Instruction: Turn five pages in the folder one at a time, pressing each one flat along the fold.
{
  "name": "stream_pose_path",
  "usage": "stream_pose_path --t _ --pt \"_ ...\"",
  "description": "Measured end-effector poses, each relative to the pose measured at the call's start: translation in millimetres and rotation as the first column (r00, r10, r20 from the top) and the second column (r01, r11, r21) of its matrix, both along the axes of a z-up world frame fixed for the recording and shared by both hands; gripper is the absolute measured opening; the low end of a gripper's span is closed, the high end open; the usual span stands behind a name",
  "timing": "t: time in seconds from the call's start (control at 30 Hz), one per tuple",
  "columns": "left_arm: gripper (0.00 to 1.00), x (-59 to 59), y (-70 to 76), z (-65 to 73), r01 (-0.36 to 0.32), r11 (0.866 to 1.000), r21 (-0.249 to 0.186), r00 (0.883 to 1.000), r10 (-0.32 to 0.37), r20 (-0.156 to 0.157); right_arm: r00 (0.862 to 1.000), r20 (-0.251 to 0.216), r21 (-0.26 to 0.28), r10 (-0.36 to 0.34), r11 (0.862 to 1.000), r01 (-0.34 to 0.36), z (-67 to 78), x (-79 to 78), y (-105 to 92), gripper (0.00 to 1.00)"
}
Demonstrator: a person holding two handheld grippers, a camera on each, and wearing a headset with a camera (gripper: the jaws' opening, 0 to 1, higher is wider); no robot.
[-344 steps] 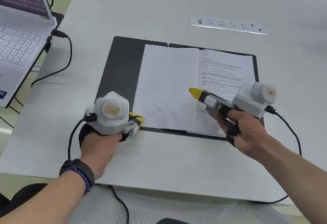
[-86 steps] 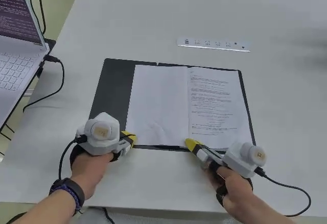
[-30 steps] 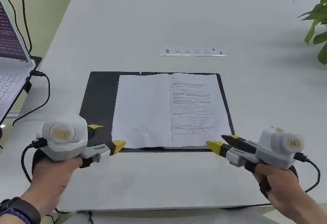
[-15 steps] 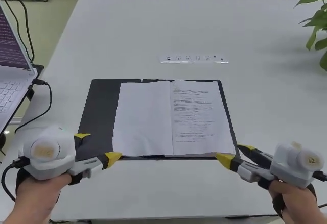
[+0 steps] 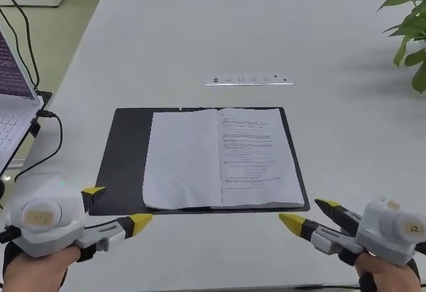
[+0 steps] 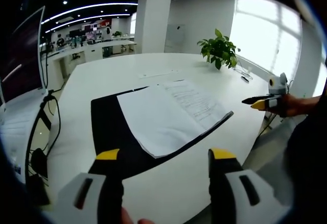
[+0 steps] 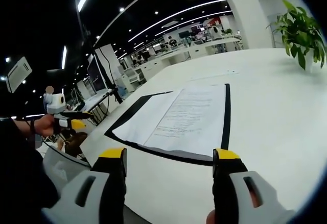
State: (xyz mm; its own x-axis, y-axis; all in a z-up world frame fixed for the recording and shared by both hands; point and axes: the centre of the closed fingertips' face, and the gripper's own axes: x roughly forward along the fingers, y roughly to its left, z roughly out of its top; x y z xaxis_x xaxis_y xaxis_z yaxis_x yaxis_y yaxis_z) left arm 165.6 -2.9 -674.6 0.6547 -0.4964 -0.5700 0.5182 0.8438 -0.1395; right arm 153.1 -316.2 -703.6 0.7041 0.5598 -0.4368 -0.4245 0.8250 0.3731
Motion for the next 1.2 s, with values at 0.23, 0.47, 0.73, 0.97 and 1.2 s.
stream_pose_path --t 0.23,0.47,0.73,0.97,1.2 --pt "0.68 6.5 -6.0 2.1 0.006 1.0 -0.006 1.0 -0.006 0.008 1.0 -0.004 -0.002 -0.015 1.0 0.015 -0.2 -2.3 -4.5 0.7" --pt "0.68 10.3 -20.7 2.4 0.042 0.999 -0.012 0.999 -0.042 0.01 1.0 -0.003 -0.004 -0.016 1.0 0.016 -0.2 -3.7 -6.3 0.7" --pt "0.67 13.8 -43.5 2.1 0.091 0.996 -0.022 0.996 -0.09 0.007 1.0 -0.014 -0.006 -0.01 1.0 0.01 -3.6 -11.1 -5.2 0.7" --pt "0.67 15.9 -67.8 0.7 0.138 0.99 -0.022 0.99 -0.138 0.004 0.999 -0.009 0.009 -0.035 0.999 0.035 -1.6 -13.2 -12.8 0.7" --pt "0.67 16.6 -90.4 4.4 0.178 0.984 -0.026 0.984 -0.178 0.008 0.999 -0.015 0.009 -0.032 0.999 0.032 -1.4 -16.1 -15.1 0.71"
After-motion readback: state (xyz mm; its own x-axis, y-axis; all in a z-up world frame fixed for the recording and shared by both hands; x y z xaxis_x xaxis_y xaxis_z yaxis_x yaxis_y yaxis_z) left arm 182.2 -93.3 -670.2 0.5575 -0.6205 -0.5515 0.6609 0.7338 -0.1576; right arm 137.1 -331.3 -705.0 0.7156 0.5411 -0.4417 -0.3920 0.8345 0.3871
